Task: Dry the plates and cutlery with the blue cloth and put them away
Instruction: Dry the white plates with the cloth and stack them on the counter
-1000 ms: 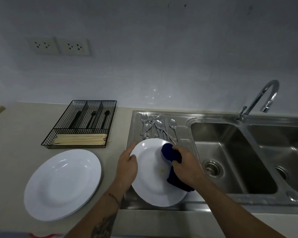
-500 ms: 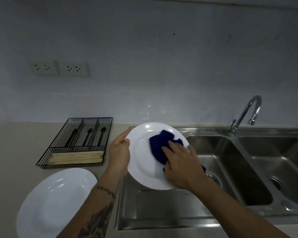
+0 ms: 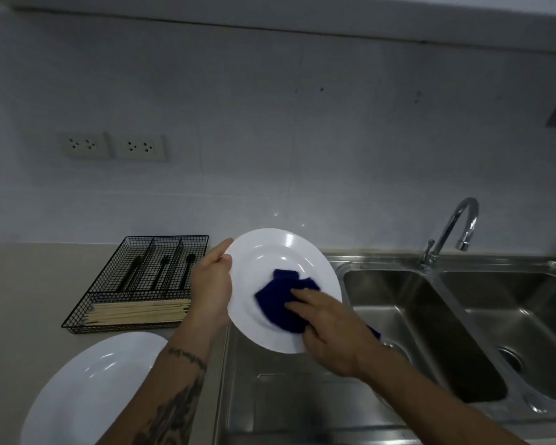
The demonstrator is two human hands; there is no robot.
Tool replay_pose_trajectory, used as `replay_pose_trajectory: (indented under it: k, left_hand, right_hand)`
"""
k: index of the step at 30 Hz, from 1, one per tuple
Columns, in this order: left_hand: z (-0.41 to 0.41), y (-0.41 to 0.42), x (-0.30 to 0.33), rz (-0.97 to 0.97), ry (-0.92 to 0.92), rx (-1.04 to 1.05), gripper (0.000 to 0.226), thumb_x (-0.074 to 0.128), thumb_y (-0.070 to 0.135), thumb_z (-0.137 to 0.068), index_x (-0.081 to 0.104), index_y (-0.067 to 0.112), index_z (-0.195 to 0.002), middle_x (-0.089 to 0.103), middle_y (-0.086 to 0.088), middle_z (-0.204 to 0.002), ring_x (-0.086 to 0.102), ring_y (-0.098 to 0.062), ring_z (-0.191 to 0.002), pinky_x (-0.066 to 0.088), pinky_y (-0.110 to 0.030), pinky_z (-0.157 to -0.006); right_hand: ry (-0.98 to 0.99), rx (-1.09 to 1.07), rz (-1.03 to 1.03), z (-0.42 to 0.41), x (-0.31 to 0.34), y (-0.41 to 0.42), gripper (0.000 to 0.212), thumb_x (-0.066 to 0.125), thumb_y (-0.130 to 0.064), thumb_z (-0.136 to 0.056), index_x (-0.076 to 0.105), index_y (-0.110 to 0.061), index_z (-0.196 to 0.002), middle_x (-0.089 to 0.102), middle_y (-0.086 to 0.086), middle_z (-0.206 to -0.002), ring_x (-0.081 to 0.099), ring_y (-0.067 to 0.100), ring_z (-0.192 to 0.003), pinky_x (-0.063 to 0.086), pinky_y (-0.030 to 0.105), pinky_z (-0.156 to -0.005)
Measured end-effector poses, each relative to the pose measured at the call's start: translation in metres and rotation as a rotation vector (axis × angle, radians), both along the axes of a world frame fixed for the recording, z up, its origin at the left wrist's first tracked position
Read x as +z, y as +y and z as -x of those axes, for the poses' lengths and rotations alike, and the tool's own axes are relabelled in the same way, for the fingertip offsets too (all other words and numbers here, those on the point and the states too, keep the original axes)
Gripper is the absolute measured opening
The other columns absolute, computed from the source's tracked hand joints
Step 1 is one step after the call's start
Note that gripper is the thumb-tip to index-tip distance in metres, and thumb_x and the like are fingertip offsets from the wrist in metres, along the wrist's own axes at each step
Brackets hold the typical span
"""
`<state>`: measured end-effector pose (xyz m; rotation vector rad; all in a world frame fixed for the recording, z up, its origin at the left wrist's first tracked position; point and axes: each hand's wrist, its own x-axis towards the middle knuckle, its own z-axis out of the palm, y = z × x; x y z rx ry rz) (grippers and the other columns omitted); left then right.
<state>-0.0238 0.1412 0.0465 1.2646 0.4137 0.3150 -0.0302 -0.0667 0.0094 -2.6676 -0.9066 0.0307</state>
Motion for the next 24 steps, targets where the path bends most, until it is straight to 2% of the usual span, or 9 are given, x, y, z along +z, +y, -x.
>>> replay_pose_trajectory:
  k: [2, 5, 7, 10, 13, 16, 18, 20, 24]
  left_hand:
    - [-0.001, 0.002, 0.005, -0.038, -0.007, -0.008, 0.042, 0.044, 0.001, -0.097, 0.072, 0.032, -0.101, 0.069, 0.011, -0.101, 0.067, -0.015, -0.090, 0.056, -0.032, -0.076]
    - [-0.004, -0.006, 0.013, -0.118, -0.016, -0.088, 0.047, 0.044, 0.001, -0.096, 0.073, 0.038, -0.090, 0.071, 0.009, -0.102, 0.068, -0.017, -0.091, 0.058, -0.036, -0.082]
    - [-0.007, -0.014, 0.018, -0.167, -0.030, -0.146, 0.045, 0.045, 0.002, -0.097, 0.074, 0.036, -0.099, 0.071, 0.005, -0.111, 0.068, -0.018, -0.100, 0.056, -0.040, -0.091]
    - [-0.007, -0.016, 0.024, -0.169, -0.077, -0.174, 0.047, 0.046, 0.000, -0.097, 0.075, 0.036, -0.104, 0.072, 0.004, -0.117, 0.067, -0.018, -0.110, 0.052, -0.041, -0.099]
    - [-0.004, 0.000, 0.031, -0.127, -0.099, -0.143, 0.038, 0.048, 0.002, -0.099, 0.073, 0.027, -0.112, 0.073, -0.001, -0.115, 0.070, -0.021, -0.103, 0.057, -0.040, -0.091]
    - [0.001, 0.024, 0.026, -0.043, -0.126, -0.057, 0.033, 0.051, 0.004, -0.098, 0.072, 0.025, -0.112, 0.074, 0.000, -0.111, 0.070, -0.027, -0.102, 0.057, -0.044, -0.089]
    - [0.007, 0.031, 0.014, 0.011, -0.145, -0.003, 0.034, 0.052, 0.003, -0.098, 0.073, 0.027, -0.111, 0.074, 0.001, -0.112, 0.069, -0.027, -0.108, 0.054, -0.047, -0.095]
    - [0.014, 0.032, -0.001, 0.009, -0.150, -0.015, 0.036, 0.051, 0.004, -0.098, 0.071, 0.030, -0.111, 0.073, 0.002, -0.117, 0.068, -0.026, -0.110, 0.053, -0.045, -0.095]
    - [0.007, 0.049, -0.003, -0.062, -0.166, -0.233, 0.039, 0.048, 0.003, -0.100, 0.063, 0.026, -0.128, 0.069, -0.004, -0.126, 0.069, -0.022, -0.102, 0.054, -0.038, -0.085]
  right_hand:
    - [-0.065, -0.155, -0.008, -0.017, -0.002, -0.005, 0.059, 0.043, -0.014, -0.095, 0.037, -0.014, -0.154, 0.026, 0.004, -0.164, 0.023, 0.023, -0.151, 0.015, 0.033, -0.125]
    - [-0.103, -0.279, -0.111, -0.037, 0.007, 0.013, 0.067, 0.043, -0.011, -0.099, 0.015, -0.014, -0.160, 0.004, 0.002, -0.169, 0.000, 0.023, -0.155, 0.003, 0.034, -0.123]
    - [-0.113, -0.246, -0.161, -0.042, 0.021, 0.032, 0.071, 0.043, -0.012, -0.101, 0.006, -0.015, -0.161, -0.008, 0.000, -0.169, -0.011, 0.022, -0.155, -0.003, 0.035, -0.122]
    - [-0.197, -0.146, -0.152, -0.046, 0.035, 0.047, 0.069, 0.038, -0.023, -0.101, 0.002, -0.016, -0.161, -0.009, 0.003, -0.169, -0.013, 0.026, -0.154, -0.002, 0.047, -0.125]
    - [-0.322, -0.214, -0.017, -0.053, 0.039, 0.037, 0.070, 0.031, -0.043, -0.098, 0.001, -0.027, -0.160, -0.002, 0.001, -0.168, 0.000, 0.027, -0.154, 0.001, 0.065, -0.120]
    - [-0.290, -0.350, -0.048, -0.060, 0.047, 0.025, 0.073, 0.040, -0.057, -0.094, 0.012, -0.030, -0.156, 0.024, 0.005, -0.157, 0.034, 0.030, -0.137, 0.019, 0.061, -0.116]
    - [-0.116, -0.385, -0.261, -0.060, 0.054, 0.023, 0.072, 0.057, -0.052, -0.091, 0.021, -0.029, -0.149, 0.039, 0.004, -0.142, 0.051, 0.025, -0.116, 0.042, 0.047, -0.103]
    - [0.097, -0.385, -0.509, -0.060, 0.059, 0.021, 0.068, 0.072, -0.035, -0.087, 0.031, -0.028, -0.140, 0.049, 0.002, -0.132, 0.058, 0.019, -0.102, 0.056, 0.037, -0.085]
    - [0.191, -0.334, -0.620, -0.061, 0.076, 0.012, 0.055, 0.076, -0.019, -0.084, 0.042, -0.028, -0.125, 0.059, -0.001, -0.117, 0.063, 0.014, -0.092, 0.059, 0.031, -0.073]
